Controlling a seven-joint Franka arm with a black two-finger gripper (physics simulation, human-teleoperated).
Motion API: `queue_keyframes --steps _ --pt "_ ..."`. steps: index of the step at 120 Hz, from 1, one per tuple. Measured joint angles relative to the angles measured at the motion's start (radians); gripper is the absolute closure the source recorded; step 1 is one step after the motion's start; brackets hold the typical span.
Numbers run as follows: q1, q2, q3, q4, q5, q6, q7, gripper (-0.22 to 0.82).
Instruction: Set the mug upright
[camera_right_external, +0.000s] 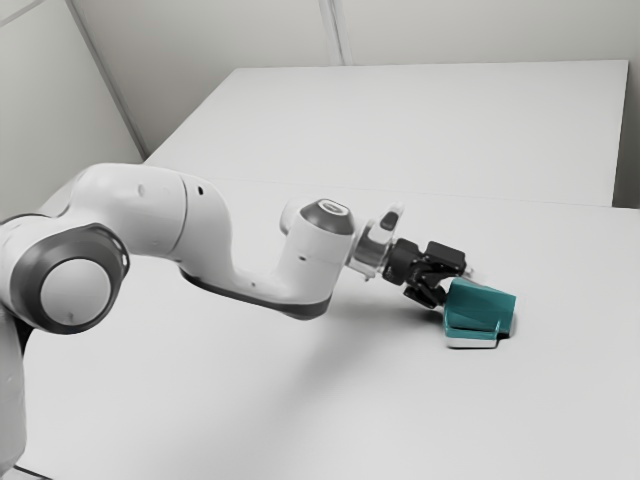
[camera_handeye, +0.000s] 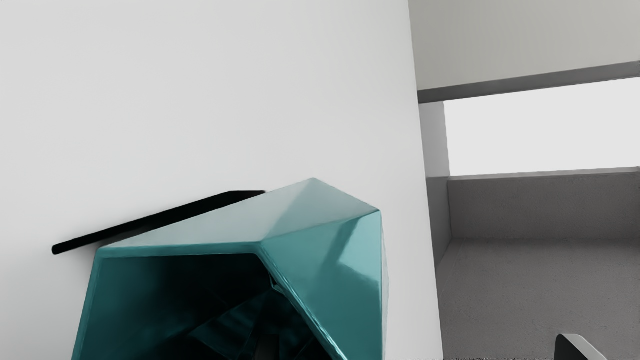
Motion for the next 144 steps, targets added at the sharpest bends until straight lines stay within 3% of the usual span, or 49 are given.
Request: queue_keyframes --steps 30,70,115,144 --pt "0.0 0.016 0.0 0.003 -0.013 -0.015 0.046 0.34" --pt "-0.005 0.017 0.0 0.0 -0.062 -0.018 0.103 0.68" --pt "-0.008 -0.062 0.002 -0.014 -0.038 -0.005 0.135 0.75" --pt "0.007 -0.205 0.009 -0.02 0.46 -0.004 -0.022 0.76"
